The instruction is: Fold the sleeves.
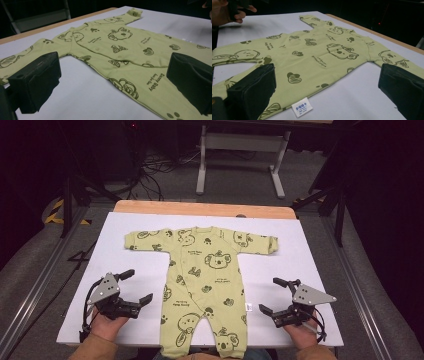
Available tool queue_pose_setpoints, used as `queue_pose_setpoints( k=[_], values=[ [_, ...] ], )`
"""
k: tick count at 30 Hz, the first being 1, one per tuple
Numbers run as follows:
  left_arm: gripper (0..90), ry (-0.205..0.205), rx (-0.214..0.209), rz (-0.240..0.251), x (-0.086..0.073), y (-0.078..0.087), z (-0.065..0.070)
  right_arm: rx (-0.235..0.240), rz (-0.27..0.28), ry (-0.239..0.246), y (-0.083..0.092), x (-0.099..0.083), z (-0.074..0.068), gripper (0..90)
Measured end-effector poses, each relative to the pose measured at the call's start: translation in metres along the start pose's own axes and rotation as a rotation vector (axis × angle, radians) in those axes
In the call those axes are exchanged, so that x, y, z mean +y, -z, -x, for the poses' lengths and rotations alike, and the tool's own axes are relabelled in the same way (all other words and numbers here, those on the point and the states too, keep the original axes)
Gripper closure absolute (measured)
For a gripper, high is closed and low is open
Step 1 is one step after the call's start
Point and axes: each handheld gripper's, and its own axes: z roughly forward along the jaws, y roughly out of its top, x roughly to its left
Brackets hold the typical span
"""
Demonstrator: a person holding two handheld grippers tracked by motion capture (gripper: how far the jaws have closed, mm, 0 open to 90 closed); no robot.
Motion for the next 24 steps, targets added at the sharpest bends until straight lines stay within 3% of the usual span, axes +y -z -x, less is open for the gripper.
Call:
queue_pose_setpoints(
  k=[2,3,4,6,8,10,11,14,18,21,24],
  values=[
    [0.1,0.011,-0.020,0.014,0.001,0.000,-0.001,-0.015,0.019,0.030,0.000,0.000,-0.002,0.1],
    [0.1,0.051,-0.053,0.025,0.003,-0.001,-0.002,-0.023,0.046,0.048,0.001,-0.001,-0.002,0.1],
    [0.1,0.061,-0.064,0.000,0.004,-0.002,-0.002,-0.018,0.068,0.053,0.002,-0.001,-0.003,0.1],
    [0.2,0.046,-0.029,-0.043,0.004,-0.003,-0.001,-0.027,0.107,0.053,0.004,-0.002,-0.003,0.3],
    [0.2,0.060,-0.039,-0.057,0.005,-0.004,-0.003,-0.032,0.117,0.037,0.004,-0.003,-0.002,0.4],
    [0.2,0.050,-0.040,-0.064,0.007,-0.004,-0.004,-0.029,0.105,0.029,0.004,-0.004,-0.002,0.4],
    [0.3,0.034,-0.046,-0.081,0.012,-0.004,-0.005,-0.024,0.066,0.021,0.001,-0.004,-0.002,0.6],
    [1.2,0.011,-0.061,-0.091,0.018,-0.004,-0.008,-0.026,0.021,0.005,-0.001,-0.004,-0.003,1.0],
    [4.2,0.000,-0.086,-0.111,0.023,-0.005,-0.013,-0.027,-0.002,-0.003,-0.002,-0.004,-0.002,0.7],
    [3.2,-0.003,-0.077,-0.119,0.026,-0.005,-0.017,-0.040,0.007,0.012,-0.002,-0.003,-0.002,0.7],
    [3.4,-0.040,-0.034,-0.133,0.032,-0.004,-0.020,-0.045,0.012,0.007,-0.001,-0.002,-0.001,0.7]
  ],
)
